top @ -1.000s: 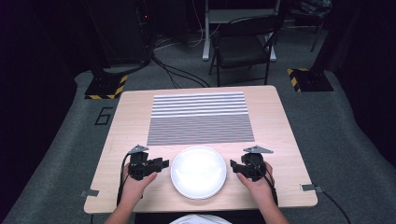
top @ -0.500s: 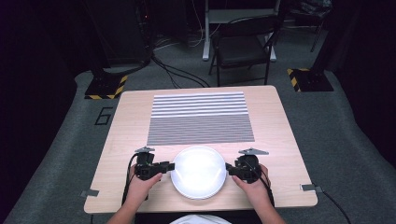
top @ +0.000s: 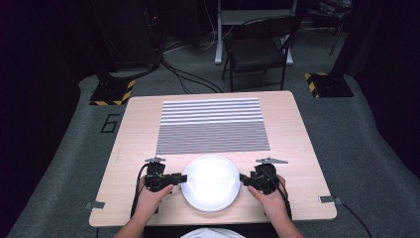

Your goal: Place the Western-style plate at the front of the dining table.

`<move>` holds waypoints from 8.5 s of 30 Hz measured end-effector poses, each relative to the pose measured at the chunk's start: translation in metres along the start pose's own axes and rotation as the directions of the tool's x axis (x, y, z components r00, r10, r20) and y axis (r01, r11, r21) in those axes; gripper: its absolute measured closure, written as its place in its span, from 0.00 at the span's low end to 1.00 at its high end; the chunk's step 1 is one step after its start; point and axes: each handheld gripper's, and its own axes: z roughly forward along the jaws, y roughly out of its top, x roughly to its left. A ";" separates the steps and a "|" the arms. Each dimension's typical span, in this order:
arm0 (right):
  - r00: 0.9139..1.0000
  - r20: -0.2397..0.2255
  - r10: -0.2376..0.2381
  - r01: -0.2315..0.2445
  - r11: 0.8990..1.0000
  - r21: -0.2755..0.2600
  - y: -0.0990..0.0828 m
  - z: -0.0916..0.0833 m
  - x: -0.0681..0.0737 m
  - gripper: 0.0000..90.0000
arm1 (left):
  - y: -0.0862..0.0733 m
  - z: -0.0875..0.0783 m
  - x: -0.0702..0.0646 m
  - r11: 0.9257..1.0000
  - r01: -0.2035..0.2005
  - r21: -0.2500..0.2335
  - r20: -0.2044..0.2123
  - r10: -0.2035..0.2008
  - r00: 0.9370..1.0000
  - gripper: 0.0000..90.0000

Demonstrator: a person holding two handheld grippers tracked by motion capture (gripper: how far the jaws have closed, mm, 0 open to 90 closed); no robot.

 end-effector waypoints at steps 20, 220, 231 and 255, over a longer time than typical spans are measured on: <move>1.000 -0.017 0.005 -0.005 1.000 0.019 -0.003 0.005 0.000 0.51 | -0.001 0.001 -0.005 1.000 0.001 -0.009 -0.024 -0.002 1.000 0.65; 0.976 0.100 0.193 -0.197 0.980 0.028 0.003 -0.001 0.003 0.50 | 0.020 0.055 -0.057 1.000 0.004 -0.007 -0.097 -0.004 0.995 0.56; 0.978 0.088 0.188 -0.189 0.982 0.007 0.010 -0.001 0.009 0.51 | 0.023 0.049 -0.053 1.000 0.014 -0.028 -0.106 -0.017 0.994 0.57; 0.990 0.053 0.133 -0.133 0.991 -0.005 0.036 0.012 0.027 0.52 | 0.034 0.027 -0.042 0.995 0.020 -0.093 -0.151 -0.034 0.988 0.58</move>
